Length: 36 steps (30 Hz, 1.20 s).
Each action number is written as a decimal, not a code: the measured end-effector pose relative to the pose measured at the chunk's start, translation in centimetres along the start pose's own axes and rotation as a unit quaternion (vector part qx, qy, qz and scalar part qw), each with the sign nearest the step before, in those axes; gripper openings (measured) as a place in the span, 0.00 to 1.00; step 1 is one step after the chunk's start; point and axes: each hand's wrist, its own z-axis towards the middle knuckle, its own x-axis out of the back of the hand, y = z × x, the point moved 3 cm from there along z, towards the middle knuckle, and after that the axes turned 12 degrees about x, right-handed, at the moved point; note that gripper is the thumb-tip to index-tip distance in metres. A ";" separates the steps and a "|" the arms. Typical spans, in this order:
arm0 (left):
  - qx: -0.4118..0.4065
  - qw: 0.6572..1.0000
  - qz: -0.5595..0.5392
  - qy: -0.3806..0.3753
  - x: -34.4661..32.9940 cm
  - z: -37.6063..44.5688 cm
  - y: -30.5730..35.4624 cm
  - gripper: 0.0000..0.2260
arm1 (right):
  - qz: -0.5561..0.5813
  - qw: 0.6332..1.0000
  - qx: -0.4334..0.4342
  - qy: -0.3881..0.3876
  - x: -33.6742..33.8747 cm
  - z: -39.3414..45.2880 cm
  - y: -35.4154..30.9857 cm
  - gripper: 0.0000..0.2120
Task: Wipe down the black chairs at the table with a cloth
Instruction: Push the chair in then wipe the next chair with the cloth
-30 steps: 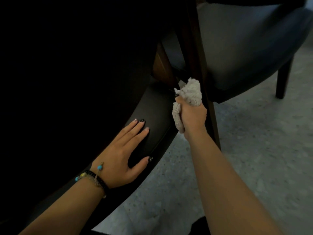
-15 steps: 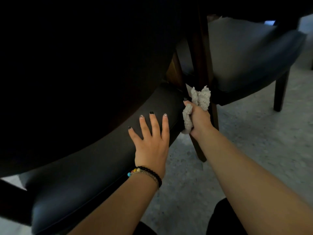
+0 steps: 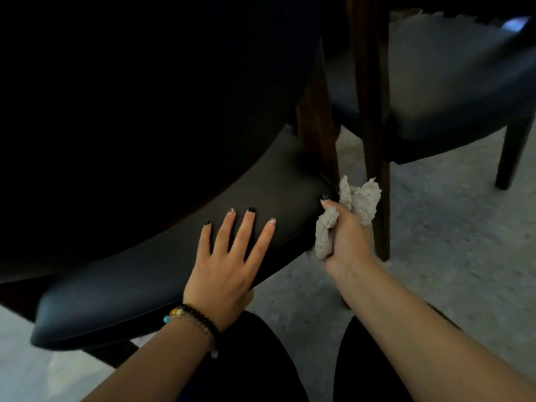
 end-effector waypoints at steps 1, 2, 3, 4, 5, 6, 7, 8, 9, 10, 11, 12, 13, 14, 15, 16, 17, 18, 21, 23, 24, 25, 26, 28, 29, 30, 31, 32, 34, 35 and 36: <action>-0.003 1.000 0.002 -0.011 0.2 -0.8 -0.5 0.59 | 0.004 1.000 -0.013 0.004 0.3 -0.9 0.3 0.23; -0.005 1.000 0.005 -0.021 0.4 -1.6 -0.9 0.59 | 0.007 1.000 -0.022 0.009 0.6 -1.8 0.6 0.22; -0.008 1.000 0.008 -0.028 0.6 -2.3 -1.2 0.59 | 0.013 0.999 -0.029 0.014 0.9 -2.5 1.0 0.21; -0.010 0.999 0.009 -0.031 0.8 -2.8 -1.5 0.57 | 0.021 0.999 -0.036 0.017 1.1 -3.2 1.2 0.21; -0.014 0.999 0.011 -0.031 1.0 -3.1 -1.9 0.55 | 0.028 0.999 -0.041 0.019 1.2 -3.7 1.4 0.20; -0.021 0.999 0.008 -0.023 1.2 -3.3 -2.2 0.53 | 0.036 0.998 -0.040 0.022 1.2 -4.1 1.6 0.20; -0.033 0.999 0.002 -0.011 1.5 -3.2 -2.5 0.49 | 0.042 0.998 -0.034 0.024 1.2 -4.2 1.7 0.20; -0.049 0.999 -0.006 0.001 1.8 -3.0 -2.8 0.46 | 0.042 0.998 -0.029 0.024 1.2 -4.2 1.8 0.20; -0.063 0.998 -0.013 0.010 2.2 -2.8 -3.1 0.43 | 0.040 0.998 -0.027 0.026 1.1 -4.3 1.8 0.21; -0.071 0.997 -0.022 0.013 2.6 -2.5 -3.3 0.41 | 0.041 0.998 -0.027 0.028 1.2 -4.5 1.9 0.22; -0.071 0.997 -0.036 0.014 3.1 -2.1 -3.4 0.38 | 0.041 0.998 -0.028 0.032 1.2 -4.7 1.9 0.22; -0.067 0.996 -0.058 0.017 3.4 -1.6 -3.2 0.35 | 0.039 0.998 -0.027 0.037 1.3 -4.8 2.1 0.23; -0.057 0.994 -0.091 0.021 3.7 -1.1 -2.9 0.30 | 0.038 0.998 -0.027 0.041 1.3 -5.0 2.2 0.24; -0.041 0.990 -0.131 0.024 4.0 -0.4 -2.4 0.25 | 0.041 0.998 -0.029 0.041 1.3 -5.2 2.3 0.25; -0.021 0.985 -0.171 0.026 4.2 0.5 -1.9 0.21 | 0.045 0.998 -0.030 0.038 1.3 -5.3 2.4 0.26; -0.001 0.979 -0.203 0.030 4.3 1.6 -1.3 0.19 | 0.040 0.998 -0.029 0.034 1.3 -5.4 2.4 0.26; 0.017 0.974 -0.225 0.032 4.2 2.7 -0.8 0.18 | 0.024 0.999 -0.022 0.032 1.3 -5.4 2.3 0.27; 0.033 0.970 -0.240 0.032 4.0 3.7 -0.4 0.18 | 0.003 1.000 -0.008 0.023 1.5 -5.3 2.1 0.26; 0.092 0.950 -0.291 0.057 3.1 5.0 -0.4 0.20 | -0.101 0.987 0.123 -0.017 2.5 -5.0 0.0 0.17; 0.139 0.922 -0.347 0.103 3.0 4.8 -0.9 0.18 | -0.245 0.904 0.348 -0.048 2.5 -5.1 -3.0 0.21; 0.157 0.908 -0.369 0.122 3.0 4.7 -1.0 0.17 | -0.315 0.828 0.454 -0.100 2.0 -4.9 -3.8 0.24; 0.166 0.899 -0.383 0.136 3.1 4.7 -1.0 0.17 | -0.377 0.751 0.516 -0.166 1.1 -4.5 -3.8 0.26; 0.171 0.892 -0.392 0.146 3.1 4.7 -0.9 0.17 | -0.430 0.694 0.534 -0.220 0.2 -4.1 -3.5 0.27; 0.184 0.882 -0.400 0.167 3.2 4.7 -0.9 0.15 | -0.499 0.647 0.515 -0.259 -0.8 -3.6 -2.3 0.28; 0.190 0.878 -0.399 0.181 3.3 4.6 -0.9 0.14 | -0.514 0.639 0.510 -0.259 -0.8 -3.7 -1.8 0.27; 0.195 0.875 -0.398 0.195 3.4 4.4 -1.0 0.13 | -0.517 0.630 0.516 -0.264 -0.6 -4.1 -1.4 0.26; 0.197 0.872 -0.398 0.204 3.5 4.4 -1.1 0.12 | -0.512 0.617 0.529 -0.278 -0.4 -4.6 -1.0 0.25; 0.196 0.871 -0.400 0.207 3.5 4.3 -1.2 0.12 | -0.503 0.604 0.545 -0.293 -0.3 -5.2 -0.7 0.24; 0.187 0.872 -0.404 0.201 3.5 4.4 -1.1 0.12 | -0.488 0.585 0.567 -0.313 -0.5 -5.6 -0.8 0.22; 0.183 0.874 -0.405 0.195 3.4 4.4 -1.1 0.12 | -0.490 0.582 0.563 -0.321 -1.0 -5.3 -1.2 0.21; 0.181 0.876 -0.404 0.188 3.3 4.6 -1.1 0.12 | -0.500 0.583 0.550 -0.328 -1.8 -4.8 -1.8 0.21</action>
